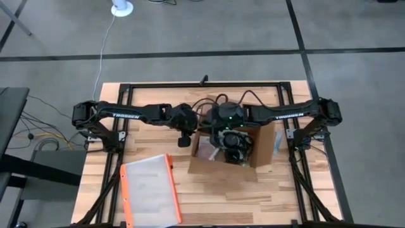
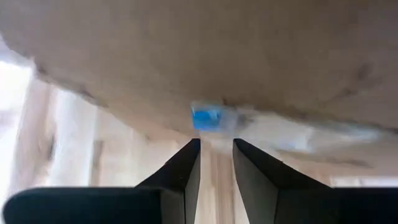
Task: Unpack boxes
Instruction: Open the cardboard box with the silver cutter, then open the white zip bag
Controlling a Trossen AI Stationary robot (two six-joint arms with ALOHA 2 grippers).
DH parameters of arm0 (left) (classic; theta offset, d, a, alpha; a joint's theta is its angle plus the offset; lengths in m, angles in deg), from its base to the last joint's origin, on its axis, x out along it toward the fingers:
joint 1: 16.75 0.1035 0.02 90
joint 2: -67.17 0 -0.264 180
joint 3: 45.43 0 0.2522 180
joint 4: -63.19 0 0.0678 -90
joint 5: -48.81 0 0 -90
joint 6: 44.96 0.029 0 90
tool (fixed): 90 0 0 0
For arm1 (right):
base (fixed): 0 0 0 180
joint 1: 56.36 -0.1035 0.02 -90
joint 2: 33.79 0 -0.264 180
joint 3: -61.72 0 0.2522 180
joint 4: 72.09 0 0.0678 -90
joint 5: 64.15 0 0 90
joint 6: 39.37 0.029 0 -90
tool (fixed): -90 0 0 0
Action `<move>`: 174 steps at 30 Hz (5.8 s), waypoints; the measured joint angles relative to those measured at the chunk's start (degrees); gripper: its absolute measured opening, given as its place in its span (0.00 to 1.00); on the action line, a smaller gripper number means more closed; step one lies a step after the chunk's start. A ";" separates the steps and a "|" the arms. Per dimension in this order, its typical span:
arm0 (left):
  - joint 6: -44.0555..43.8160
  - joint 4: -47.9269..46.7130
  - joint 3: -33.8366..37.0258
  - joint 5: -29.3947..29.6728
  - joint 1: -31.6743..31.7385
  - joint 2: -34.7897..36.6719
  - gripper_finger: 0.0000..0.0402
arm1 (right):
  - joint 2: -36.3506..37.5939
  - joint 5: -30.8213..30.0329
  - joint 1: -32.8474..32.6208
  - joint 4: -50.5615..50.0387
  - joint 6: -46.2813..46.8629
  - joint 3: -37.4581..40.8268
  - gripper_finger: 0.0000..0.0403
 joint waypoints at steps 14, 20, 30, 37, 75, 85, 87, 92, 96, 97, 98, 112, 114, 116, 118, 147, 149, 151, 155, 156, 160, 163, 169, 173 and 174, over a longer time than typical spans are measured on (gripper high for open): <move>0.38 -9.57 -0.22 5.02 -0.22 2.10 0.20 | -2.18 -1.31 0.01 1.63 2.14 -0.15 0.22; 1.53 -20.25 -3.48 15.93 -0.11 8.70 0.20 | -4.26 -1.29 0.30 5.77 3.19 -0.26 0.22; -0.46 -26.29 -8.36 18.70 0.03 19.77 0.20 | -5.68 -1.56 1.46 14.19 1.52 -0.22 0.22; -0.81 -24.81 -15.00 18.10 -0.03 20.94 0.20 | -10.23 -1.93 3.65 16.74 4.37 -0.20 0.22; -8.14 0.61 11.08 2.57 -1.05 7.04 0.20 | 5.51 -1.96 0.98 -29.88 -1.51 -1.55 0.22; -11.90 -4.03 5.15 -2.34 -0.85 7.78 0.21 | 5.46 0.06 1.31 -35.20 0.92 -1.55 0.22; -11.57 -5.12 2.69 -2.59 -0.85 7.80 0.21 | 5.44 2.45 1.42 -36.04 1.09 -1.55 0.22; -9.56 -9.29 -0.79 -2.55 -0.65 7.80 0.23 | 5.44 4.29 1.35 -36.98 1.07 -1.55 0.27; -10.97 -22.64 -6.34 -2.51 -0.80 7.78 0.25 | 5.43 4.39 1.63 -42.30 0.43 -1.55 0.34; -11.31 -27.19 -8.43 -2.47 -1.17 7.79 0.26 | 5.42 4.35 1.87 -43.90 -0.20 -1.55 0.35; -11.12 -32.04 -10.54 -2.43 -1.73 7.81 0.26 | 5.42 4.27 2.08 -45.44 -0.97 -1.55 0.36; -24.05 -45.00 -2.95 -3.30 -12.25 15.59 0.26 | 5.40 4.01 2.07 -45.38 -9.14 -1.53 0.39; -25.97 -37.33 2.17 -3.49 -11.11 17.25 0.26 | 5.40 4.02 1.80 -44.70 -9.28 -1.46 0.39; -27.26 -33.39 6.79 -3.49 -9.47 18.33 0.26 | 5.40 4.02 1.39 -44.57 -9.79 -1.42 0.39; -27.74 -32.51 10.73 -4.29 -7.61 18.44 0.26 | 5.40 4.02 1.24 -45.00 -10.01 -1.38 0.39; -22.91 -11.49 26.16 -4.39 -13.68 5.56 0.10 | 5.40 4.03 1.46 -43.34 -5.65 -1.38 0.39; -23.06 -11.56 26.28 -4.51 -13.68 6.20 0.03 | 5.40 4.02 1.46 -43.43 -5.89 -1.38 0.39; -23.26 -13.81 25.43 -4.71 -13.68 7.00 0.01 | 5.40 4.02 1.48 -43.50 -6.03 -1.38 0.39; -24.54 -24.06 21.19 -6.81 -14.28 10.98 0.00 | 5.40 4.02 1.84 -44.68 -6.53 -1.38 0.39; -25.04 -24.89 19.07 -7.35 -14.38 12.44 0.00 | 5.40 4.02 2.04 -44.80 -6.72 -1.38 0.39; -28.92 -30.37 13.23 -6.42 -15.06 18.69 0.00 | 5.42 4.02 2.57 -45.51 -7.83 -1.38 0.39; -31.66 -32.13 9.08 -4.55 -15.69 22.14 0.00 | 5.40 4.02 3.09 -45.54 -8.96 -1.38 0.39; -34.33 -38.05 4.36 -1.94 -16.42 26.13 0.00 | 5.73 4.02 4.48 -45.50 -9.55 -1.38 0.39; -35.84 -42.16 1.45 0.82 -17.50 28.06 0.00 | 7.25 4.02 5.68 -45.34 -9.53 -1.38 0.39; -36.08 -42.87 0.72 1.64 -17.82 28.36 0.00 | 7.84 4.02 6.07 -45.05 -9.53 -1.38 0.39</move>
